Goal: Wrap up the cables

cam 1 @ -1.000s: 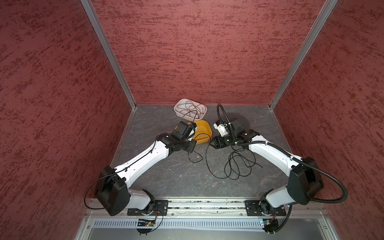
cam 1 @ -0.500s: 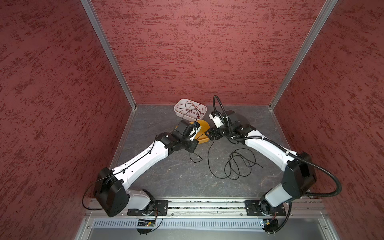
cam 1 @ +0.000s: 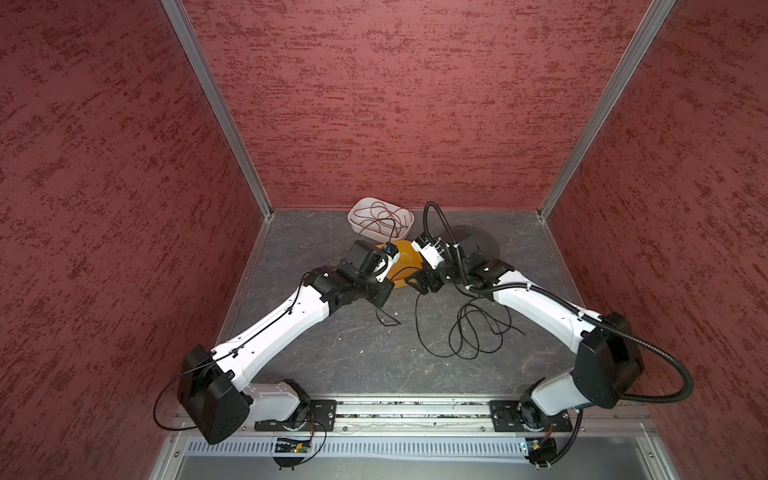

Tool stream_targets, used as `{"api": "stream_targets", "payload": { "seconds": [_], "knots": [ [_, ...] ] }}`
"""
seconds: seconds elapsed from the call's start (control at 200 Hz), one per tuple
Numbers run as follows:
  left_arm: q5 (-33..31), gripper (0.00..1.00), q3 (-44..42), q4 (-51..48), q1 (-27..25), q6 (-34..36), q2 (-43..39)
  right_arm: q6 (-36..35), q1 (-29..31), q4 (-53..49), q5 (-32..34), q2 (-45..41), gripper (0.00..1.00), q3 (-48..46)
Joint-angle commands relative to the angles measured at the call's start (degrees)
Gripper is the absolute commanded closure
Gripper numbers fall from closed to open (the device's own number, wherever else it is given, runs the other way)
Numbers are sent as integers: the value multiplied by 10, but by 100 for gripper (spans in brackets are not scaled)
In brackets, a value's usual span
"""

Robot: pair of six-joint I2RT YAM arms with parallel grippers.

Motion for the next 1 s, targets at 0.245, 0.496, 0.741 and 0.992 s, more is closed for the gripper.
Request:
{"api": "stream_targets", "payload": {
  "seconds": [0.245,0.496,0.741,0.992],
  "knots": [
    [14,95,4,9,4,-6,-10,-28,25,106,13,37,76,21],
    [31,91,-32,29,35,-29,-61,-19,26,136,-4,25,95,12],
    [41,30,-23,18,83,-79,-76,23,26,138,71,30,100,30],
    [82,0,-2,-5,150,-216,-117,134,26,106,135,54,100,105]
  ]
}}
